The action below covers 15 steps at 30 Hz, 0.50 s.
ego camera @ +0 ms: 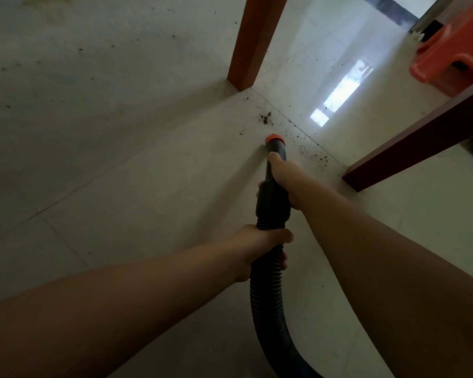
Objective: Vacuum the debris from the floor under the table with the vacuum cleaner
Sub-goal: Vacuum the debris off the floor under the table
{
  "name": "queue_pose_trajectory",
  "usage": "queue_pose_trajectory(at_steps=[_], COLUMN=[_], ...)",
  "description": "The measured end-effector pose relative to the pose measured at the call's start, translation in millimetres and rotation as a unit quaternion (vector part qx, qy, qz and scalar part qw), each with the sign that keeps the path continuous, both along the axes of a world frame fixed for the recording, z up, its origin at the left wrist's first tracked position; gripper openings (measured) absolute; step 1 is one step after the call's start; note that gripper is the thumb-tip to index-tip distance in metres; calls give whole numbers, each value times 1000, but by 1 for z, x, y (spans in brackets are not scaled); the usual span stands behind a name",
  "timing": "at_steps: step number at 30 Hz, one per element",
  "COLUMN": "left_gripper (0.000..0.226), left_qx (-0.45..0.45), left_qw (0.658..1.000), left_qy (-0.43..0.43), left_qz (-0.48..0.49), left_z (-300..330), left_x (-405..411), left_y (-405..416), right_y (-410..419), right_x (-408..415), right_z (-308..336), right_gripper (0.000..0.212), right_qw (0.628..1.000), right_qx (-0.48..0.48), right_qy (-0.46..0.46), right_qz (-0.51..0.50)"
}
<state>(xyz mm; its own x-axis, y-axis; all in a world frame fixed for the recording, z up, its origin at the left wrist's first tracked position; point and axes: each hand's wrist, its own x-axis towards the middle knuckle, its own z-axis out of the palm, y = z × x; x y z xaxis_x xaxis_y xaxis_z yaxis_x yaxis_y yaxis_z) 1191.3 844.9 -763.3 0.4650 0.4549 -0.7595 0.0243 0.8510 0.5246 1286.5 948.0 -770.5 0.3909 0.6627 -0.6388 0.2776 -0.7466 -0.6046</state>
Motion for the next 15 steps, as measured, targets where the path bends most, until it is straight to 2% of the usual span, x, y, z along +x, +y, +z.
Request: queue_pose_trajectory(at_steps=[3, 6, 11, 15], left_gripper=[14, 14, 33, 22], left_qx=[2, 20, 29, 28], left_qw=[997, 993, 994, 996], left_qy=[-3, -9, -12, -18], left_qz=[-72, -112, -102, -82], left_z=[2, 3, -1, -7], left_x=[25, 51, 79, 79], left_y=[-4, -3, 8, 10], right_y=[-22, -34, -25, -16], right_x=[40, 75, 104, 102], right_z=[2, 6, 6, 1], right_gripper=[67, 65, 73, 63], right_qw=[996, 989, 979, 983], right_qx=[-14, -7, 18, 8], right_qy=[14, 6, -7, -6], right_qz=[-88, -146, -203, -182])
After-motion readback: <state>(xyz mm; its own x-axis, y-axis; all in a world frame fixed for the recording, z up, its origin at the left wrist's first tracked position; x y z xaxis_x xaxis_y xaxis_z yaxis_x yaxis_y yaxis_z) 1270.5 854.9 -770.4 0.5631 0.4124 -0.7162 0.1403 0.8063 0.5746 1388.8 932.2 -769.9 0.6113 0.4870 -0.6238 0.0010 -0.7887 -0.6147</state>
